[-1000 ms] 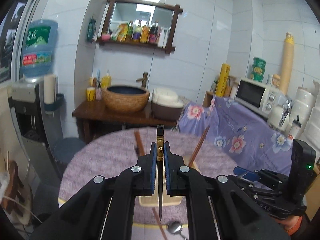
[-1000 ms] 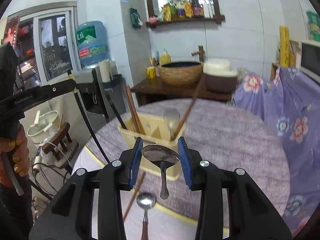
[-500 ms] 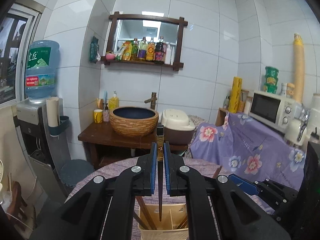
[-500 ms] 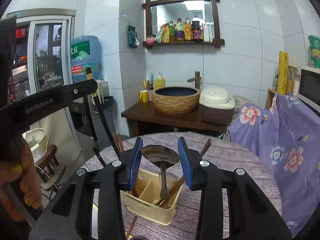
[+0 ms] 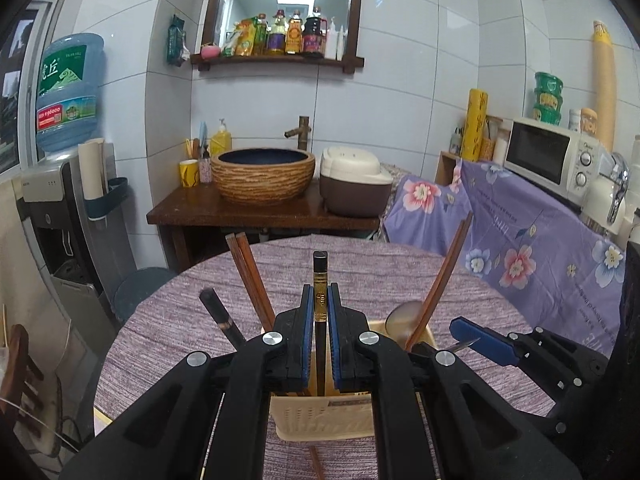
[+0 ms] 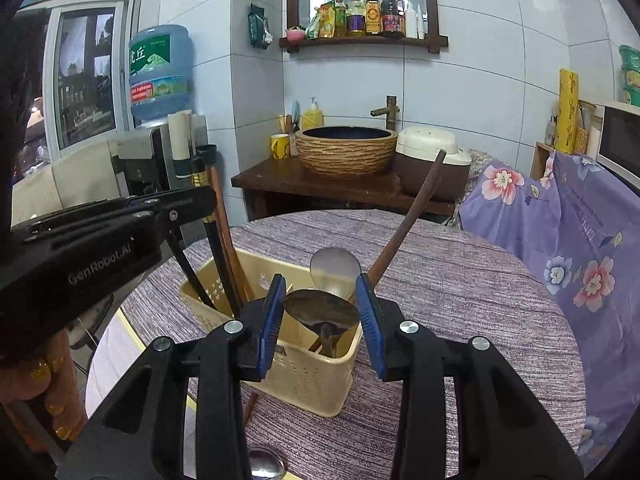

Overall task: Organize utensils
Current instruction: 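Lower the chopstick and spoon into the holder and open both tools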

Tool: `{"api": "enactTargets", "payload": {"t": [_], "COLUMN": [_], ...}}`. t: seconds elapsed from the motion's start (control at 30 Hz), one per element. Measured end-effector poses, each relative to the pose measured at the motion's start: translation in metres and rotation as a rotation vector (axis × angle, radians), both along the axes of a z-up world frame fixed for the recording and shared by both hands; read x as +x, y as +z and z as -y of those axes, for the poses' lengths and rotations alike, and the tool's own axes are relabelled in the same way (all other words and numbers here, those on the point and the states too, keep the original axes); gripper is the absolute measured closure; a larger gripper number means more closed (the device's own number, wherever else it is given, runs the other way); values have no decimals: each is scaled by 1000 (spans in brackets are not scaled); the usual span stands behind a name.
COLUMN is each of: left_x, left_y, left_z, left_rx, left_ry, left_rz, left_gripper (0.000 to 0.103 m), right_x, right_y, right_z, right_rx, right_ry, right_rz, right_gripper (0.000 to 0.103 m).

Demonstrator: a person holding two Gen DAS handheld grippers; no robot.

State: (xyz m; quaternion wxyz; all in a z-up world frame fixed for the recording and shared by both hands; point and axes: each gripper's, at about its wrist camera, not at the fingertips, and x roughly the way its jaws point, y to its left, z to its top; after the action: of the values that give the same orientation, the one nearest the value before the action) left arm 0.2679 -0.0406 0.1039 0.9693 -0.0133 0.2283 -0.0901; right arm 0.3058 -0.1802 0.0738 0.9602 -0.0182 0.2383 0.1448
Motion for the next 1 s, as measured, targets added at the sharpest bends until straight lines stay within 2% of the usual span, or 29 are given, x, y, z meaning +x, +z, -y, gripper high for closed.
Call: {"api": "enactTargets", "payload": {"t": [0.37,0.43,0.47,0.5,0.53,0.57,0.63,0.7,0.87,1.0], "left_x": [0,-5,-8,-14,-20,-24,-38,-51,-77,-85], "left_y": [-5,-2,-1,2,4,6,8,7,-16,-53], "left_z": [-2,-5,-6,-9,-12,-13,-19,-24,-36,-48], "left_rx": [31,31,29,24,20,19,14,5,25,17], "left_ry": [19,21,22,26,30,32,41,51,91,115], "left_rz": [-4,8,16,29,42,50,71,82,60,-33], "left_gripper": [93,83,72,62,59,55,48,37,26,26], "right_x": [0,-2,-4,-6,-10,-13,-22,-30,-56,-75], "right_y": [-15,-16,-16,-16,-15,-14,-12,-11,-15,-38], "right_z": [-5,-5,-5,-5,-5,-4,-2,0,6,8], "right_rx": [-22,-28,-32,-36,-39,-41,-45,-52,-42,-32], "right_ry": [-11,-15,-17,-16,-15,-21,-30,-37,-44,-25], "right_rz": [-6,5,11,18,32,47,69,77,55,-30], "right_gripper": [65,65,64,58,49,45,42,39,35,32]}}
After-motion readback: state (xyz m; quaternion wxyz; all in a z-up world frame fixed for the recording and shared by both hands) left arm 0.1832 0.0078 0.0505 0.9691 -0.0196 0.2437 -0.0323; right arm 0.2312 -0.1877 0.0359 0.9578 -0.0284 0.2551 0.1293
